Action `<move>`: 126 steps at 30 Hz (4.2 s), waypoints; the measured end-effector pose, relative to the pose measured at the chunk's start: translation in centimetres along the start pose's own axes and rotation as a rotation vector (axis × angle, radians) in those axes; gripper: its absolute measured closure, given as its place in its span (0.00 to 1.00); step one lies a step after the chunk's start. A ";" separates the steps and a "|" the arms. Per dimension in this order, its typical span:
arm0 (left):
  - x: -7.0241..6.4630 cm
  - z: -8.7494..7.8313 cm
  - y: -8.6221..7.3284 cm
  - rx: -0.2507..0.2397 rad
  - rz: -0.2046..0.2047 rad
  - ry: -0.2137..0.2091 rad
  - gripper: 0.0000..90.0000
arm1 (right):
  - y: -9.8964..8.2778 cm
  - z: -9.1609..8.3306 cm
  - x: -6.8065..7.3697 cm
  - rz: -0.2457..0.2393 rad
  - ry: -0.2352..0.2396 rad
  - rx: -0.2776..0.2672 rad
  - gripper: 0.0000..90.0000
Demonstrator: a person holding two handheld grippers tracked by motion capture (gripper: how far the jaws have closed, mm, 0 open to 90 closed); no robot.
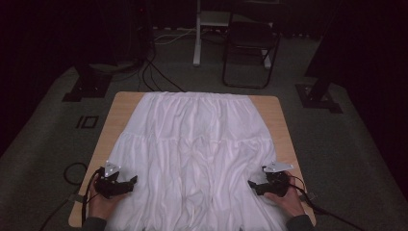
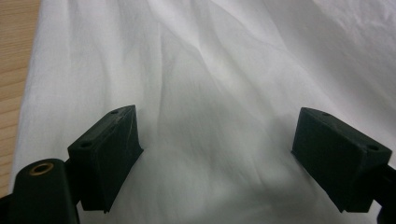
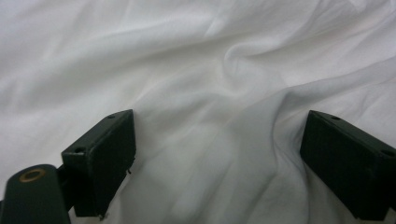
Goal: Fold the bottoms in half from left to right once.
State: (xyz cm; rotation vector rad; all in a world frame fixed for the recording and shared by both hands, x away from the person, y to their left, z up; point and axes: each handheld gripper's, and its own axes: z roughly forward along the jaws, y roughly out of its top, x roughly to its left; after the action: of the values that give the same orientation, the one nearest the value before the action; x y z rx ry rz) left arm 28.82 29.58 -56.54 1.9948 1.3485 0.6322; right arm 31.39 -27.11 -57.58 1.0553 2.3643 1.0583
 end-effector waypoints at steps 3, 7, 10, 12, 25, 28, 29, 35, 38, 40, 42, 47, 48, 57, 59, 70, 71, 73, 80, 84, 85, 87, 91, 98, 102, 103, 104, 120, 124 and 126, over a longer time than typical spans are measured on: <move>0.0 0.0 0.1 0.003 -0.002 0.003 0.17 | 0.0 0.0 0.1 -0.005 0.003 0.001 0.11; 0.0 0.2 0.2 -0.002 -0.014 0.009 0.18 | 0.1 0.0 0.0 -0.012 0.009 0.002 0.11; -0.1 0.0 0.1 -0.009 -0.031 0.026 0.22 | 0.1 0.1 0.0 -0.014 0.012 0.002 0.11; 0.0 -0.2 0.1 -0.006 -0.045 0.033 0.28 | 0.1 0.1 0.0 -0.013 0.010 0.001 0.12; 3.2 -5.4 -3.3 -0.006 -0.174 0.141 0.11 | -0.1 -0.1 0.2 0.005 -0.008 -0.006 0.15; 3.7 -5.5 -4.3 0.012 -0.203 0.130 0.09 | -0.1 -0.1 0.2 0.005 -0.008 -0.006 0.15; 4.0 -5.6 -5.0 0.009 -0.239 0.081 0.09 | -0.1 -0.1 0.2 0.005 -0.008 -0.006 0.15; 2.1 -5.3 -5.1 0.022 -0.145 0.070 0.08 | -0.1 -0.1 0.2 0.004 -0.008 -0.008 0.15; 0.8 -4.8 -4.6 0.047 -0.091 0.074 0.08 | -0.1 -0.1 0.2 0.004 -0.008 -0.008 0.15; 0.3 -4.6 -4.4 0.052 -0.084 0.067 0.08 | -0.1 -0.1 0.2 0.004 -0.008 -0.008 0.15; 0.2 -4.6 -4.1 0.064 -0.090 0.071 0.10 | -0.1 -0.1 0.2 0.004 -0.008 -0.008 0.15; -0.1 -5.1 -3.6 0.058 -0.077 0.053 0.47 | -0.1 -0.1 0.2 0.003 -0.007 -0.008 0.14; -0.1 -5.1 -3.5 0.060 -0.073 0.046 0.58 | -0.1 -0.1 0.3 -0.002 -0.005 -0.006 0.14; -0.9 -5.1 -3.2 0.068 0.009 0.038 0.94 | -0.1 -6.5 -0.9 0.081 -0.153 -0.113 0.17; -0.8 -5.1 -3.3 0.065 0.007 0.034 0.95 | -1.4 -7.0 -1.6 0.106 -0.226 -0.057 0.15; -0.5 -5.1 -3.4 0.055 0.012 0.043 0.95 | -3.0 -4.9 -1.5 0.087 -0.083 0.047 0.84; -0.5 -5.2 -3.4 0.057 0.012 0.052 0.95 | -3.0 -5.1 -1.6 0.088 -0.089 0.057 0.92; -0.3 -5.3 -3.5 0.058 0.011 0.073 0.96 | -3.1 -5.7 -2.0 0.094 -0.172 0.093 0.97; 0.7 -5.5 -3.8 0.055 -0.025 0.084 0.96 | -4.7 -9.8 -4.7 0.307 -0.452 -0.004 0.78; 0.7 -5.5 -3.8 0.059 -0.021 0.098 0.96 | -3.8 -9.1 -3.7 0.236 -0.362 -0.092 0.56; 0.8 -5.6 -3.8 0.062 -0.017 0.114 0.96 | -3.5 -8.7 -3.4 0.214 -0.348 -0.082 0.53; 1.3 -5.9 -3.9 0.058 -0.019 0.143 0.96 | -3.2 -7.6 -2.9 0.181 -0.318 -0.045 0.48; 3.4 -7.1 -4.0 0.015 -0.075 0.192 0.96 | -3.2 -5.7 -2.5 0.146 -0.282 0.013 0.40; 6.6 -8.1 -4.1 -0.021 -0.139 0.257 0.97 | -3.1 -4.6 -3.3 0.211 -0.209 0.042 0.56; 7.4 -8.1 -4.2 -0.025 -0.150 0.265 0.97 | -2.7 -5.1 -3.8 0.168 -0.241 0.085 0.96; 7.6 -8.1 -4.2 -0.028 -0.154 0.272 0.97 | -2.7 -5.2 -4.0 0.166 -0.289 0.101 0.97; 7.8 -8.1 -4.2 -0.029 -0.156 0.276 0.97 | -2.9 -5.4 -4.3 0.176 -0.329 0.102 0.98; 15.9 -10.5 -4.3 -0.021 -0.365 0.578 0.97 | -4.4 -7.2 -6.1 0.297 -0.414 0.046 0.98; 14.5 -11.4 -3.6 -0.060 -0.354 0.547 0.97 | -4.2 -6.8 -5.6 0.255 -0.387 0.036 0.98; 11.4 -12.6 -2.3 -0.112 -0.247 0.492 0.97 | -3.8 -6.6 -5.2 0.229 -0.373 0.030 0.95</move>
State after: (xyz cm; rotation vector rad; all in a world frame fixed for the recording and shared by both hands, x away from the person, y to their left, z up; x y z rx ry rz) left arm 22.71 43.87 -49.30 1.6053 1.7657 1.0995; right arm 29.25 -35.92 -56.05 1.4233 2.0022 0.8127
